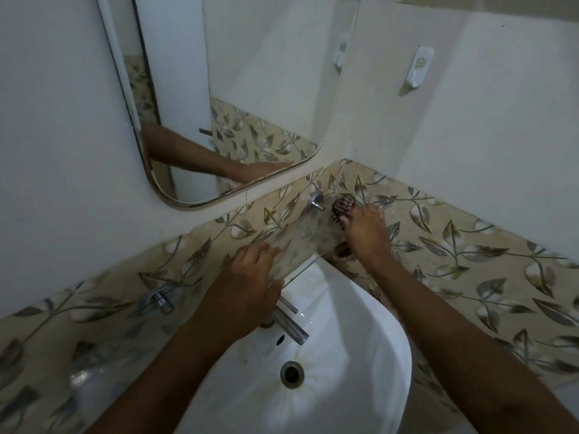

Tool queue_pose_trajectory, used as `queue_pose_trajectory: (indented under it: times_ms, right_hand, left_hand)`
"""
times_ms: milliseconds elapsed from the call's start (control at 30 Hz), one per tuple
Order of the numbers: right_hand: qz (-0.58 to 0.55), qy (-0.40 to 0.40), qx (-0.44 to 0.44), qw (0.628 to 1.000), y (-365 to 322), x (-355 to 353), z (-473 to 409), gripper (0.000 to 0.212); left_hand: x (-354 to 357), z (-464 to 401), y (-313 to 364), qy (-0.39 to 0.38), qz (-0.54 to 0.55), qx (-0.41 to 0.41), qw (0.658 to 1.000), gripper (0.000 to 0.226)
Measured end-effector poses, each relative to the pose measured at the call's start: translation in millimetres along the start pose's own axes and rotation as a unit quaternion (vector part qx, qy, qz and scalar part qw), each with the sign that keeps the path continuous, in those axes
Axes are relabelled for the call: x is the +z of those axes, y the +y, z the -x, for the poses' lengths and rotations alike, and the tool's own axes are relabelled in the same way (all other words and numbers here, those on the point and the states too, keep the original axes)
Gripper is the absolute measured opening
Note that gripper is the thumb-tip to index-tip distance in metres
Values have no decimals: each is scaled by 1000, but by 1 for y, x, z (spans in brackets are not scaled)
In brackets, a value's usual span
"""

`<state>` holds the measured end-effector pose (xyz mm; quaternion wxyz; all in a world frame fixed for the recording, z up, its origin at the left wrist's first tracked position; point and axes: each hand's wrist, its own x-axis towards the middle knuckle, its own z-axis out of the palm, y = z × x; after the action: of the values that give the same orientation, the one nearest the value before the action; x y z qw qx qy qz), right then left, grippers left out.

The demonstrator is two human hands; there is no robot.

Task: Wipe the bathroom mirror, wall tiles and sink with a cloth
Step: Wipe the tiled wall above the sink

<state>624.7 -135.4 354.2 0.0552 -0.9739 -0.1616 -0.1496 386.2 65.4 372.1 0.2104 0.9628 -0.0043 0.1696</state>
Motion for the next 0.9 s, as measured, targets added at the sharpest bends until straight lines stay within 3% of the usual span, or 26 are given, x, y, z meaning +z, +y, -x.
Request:
queue_pose_trajectory:
  times_ms: [200, 433, 533, 733, 900]
  right_hand:
    - [-177, 20, 6, 984, -34, 5, 22, 45]
    - [-297, 4, -133, 946, -123, -15, 134, 41]
    - [-276, -27, -179, 944, -116, -22, 123, 45]
    - [-174, -45, -29, 983, -66, -4, 26, 56]
    - [-155, -49, -58, 985, -105, -14, 59, 60]
  left_hand:
    - [-7, 18, -9, -9, -20, -30, 999, 55]
    - [-15, 40, -23, 40, -21, -4, 999, 42]
    - [-15, 50, -26, 47, -34, -14, 998, 48]
    - [-30, 70, -19, 30, -37, -45, 998, 62]
    - [-38, 84, -22, 36, -51, -67, 996, 57]
